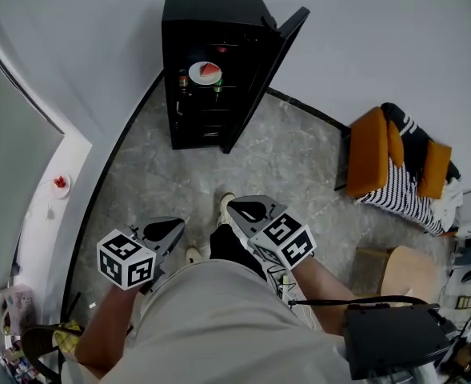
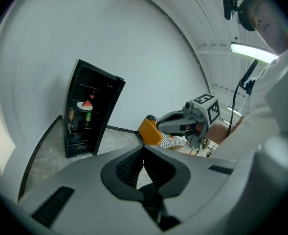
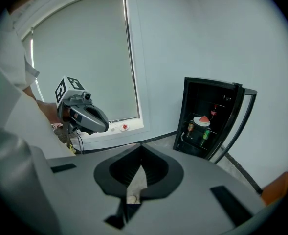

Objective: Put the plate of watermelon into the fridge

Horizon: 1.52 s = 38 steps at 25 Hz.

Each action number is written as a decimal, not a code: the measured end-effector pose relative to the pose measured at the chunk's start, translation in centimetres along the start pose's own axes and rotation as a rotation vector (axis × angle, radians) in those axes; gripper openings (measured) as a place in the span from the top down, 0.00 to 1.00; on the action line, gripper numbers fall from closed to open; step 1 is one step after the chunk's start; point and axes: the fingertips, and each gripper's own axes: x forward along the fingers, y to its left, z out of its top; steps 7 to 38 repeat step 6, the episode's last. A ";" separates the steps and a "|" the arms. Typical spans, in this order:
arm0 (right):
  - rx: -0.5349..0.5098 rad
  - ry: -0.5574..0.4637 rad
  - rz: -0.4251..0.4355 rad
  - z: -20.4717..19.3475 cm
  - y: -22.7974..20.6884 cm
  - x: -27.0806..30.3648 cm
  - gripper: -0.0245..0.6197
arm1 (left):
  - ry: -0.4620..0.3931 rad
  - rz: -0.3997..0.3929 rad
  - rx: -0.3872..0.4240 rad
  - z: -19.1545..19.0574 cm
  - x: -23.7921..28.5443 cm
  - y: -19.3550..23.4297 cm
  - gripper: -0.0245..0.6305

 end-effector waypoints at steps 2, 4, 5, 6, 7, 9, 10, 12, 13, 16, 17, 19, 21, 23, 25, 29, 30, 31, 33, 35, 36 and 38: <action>-0.001 0.006 0.002 0.0 0.0 0.2 0.94 | -0.008 -0.003 -0.006 0.0 -0.1 0.2 0.94; 0.000 0.011 0.001 -0.1 -0.1 0.4 0.94 | -0.013 -0.007 -0.011 0.0 -0.1 0.4 0.94; 0.000 0.012 0.001 -0.1 -0.1 0.5 0.94 | -0.014 -0.007 -0.012 0.0 -0.1 0.5 0.94; 0.000 0.014 0.000 -0.2 -0.1 0.6 0.94 | -0.015 -0.005 -0.013 -0.1 -0.1 0.7 0.94; 0.000 0.014 0.000 -0.2 -0.1 0.6 0.94 | -0.015 -0.005 -0.013 -0.1 -0.1 0.7 0.94; 0.000 0.014 0.000 -0.2 -0.1 0.6 0.94 | -0.015 -0.005 -0.013 -0.1 -0.1 0.7 0.94; 0.000 0.014 0.000 -0.2 -0.1 0.6 0.94 | -0.015 -0.005 -0.013 -0.1 -0.1 0.7 0.94; 0.000 0.014 0.000 -0.2 -0.1 0.6 0.94 | -0.015 -0.005 -0.013 -0.1 -0.1 0.7 0.94; 0.000 0.014 0.000 -0.2 -0.1 0.6 0.94 | -0.015 -0.005 -0.013 -0.1 -0.1 0.7 0.94; 0.000 0.014 0.000 -0.2 -0.1 0.6 0.94 | -0.015 -0.005 -0.013 -0.1 -0.1 0.7 0.94; 0.000 0.014 0.000 -0.2 -0.1 0.6 0.94 | -0.015 -0.005 -0.013 -0.1 -0.1 0.7 0.94; 0.000 0.014 0.000 -0.2 -0.1 0.6 0.94 | -0.015 -0.005 -0.013 -0.1 -0.1 0.7 0.94; 0.000 0.014 0.000 -0.2 -0.1 0.6 0.94 | -0.015 -0.005 -0.013 -0.1 -0.1 0.7 0.94; 0.000 0.014 0.000 -0.2 -0.1 0.6 0.94 | -0.015 -0.005 -0.013 -0.1 -0.1 0.7 0.94; 0.000 0.014 0.000 -0.2 -0.1 0.6 0.94 | -0.015 -0.005 -0.013 -0.1 -0.1 0.7 0.94; 0.000 0.014 0.000 -0.2 -0.1 0.6 0.94 | -0.015 -0.005 -0.013 -0.1 -0.1 0.7 0.94; 0.000 0.014 0.000 -0.2 -0.1 0.6 0.94 | -0.015 -0.005 -0.013 -0.1 -0.1 0.7 0.94; 0.000 0.014 0.000 -0.2 -0.1 0.6 0.94 | -0.015 -0.005 -0.013 -0.1 -0.1 0.7 0.94; 0.000 0.014 0.000 -0.2 -0.1 0.6 0.94 | -0.015 -0.005 -0.013 -0.1 -0.1 0.7 0.94; 0.000 0.014 0.000 -0.2 -0.1 0.6 0.94 | -0.015 -0.005 -0.013 -0.1 -0.1 0.7 0.94; 0.000 0.014 0.000 -0.2 -0.1 0.6 0.94 | -0.015 -0.005 -0.013 -0.1 -0.1 0.7 0.94; 0.000 0.014 0.000 -0.2 -0.1 0.6 0.94 | -0.015 -0.005 -0.013 -0.1 -0.1 0.7 0.94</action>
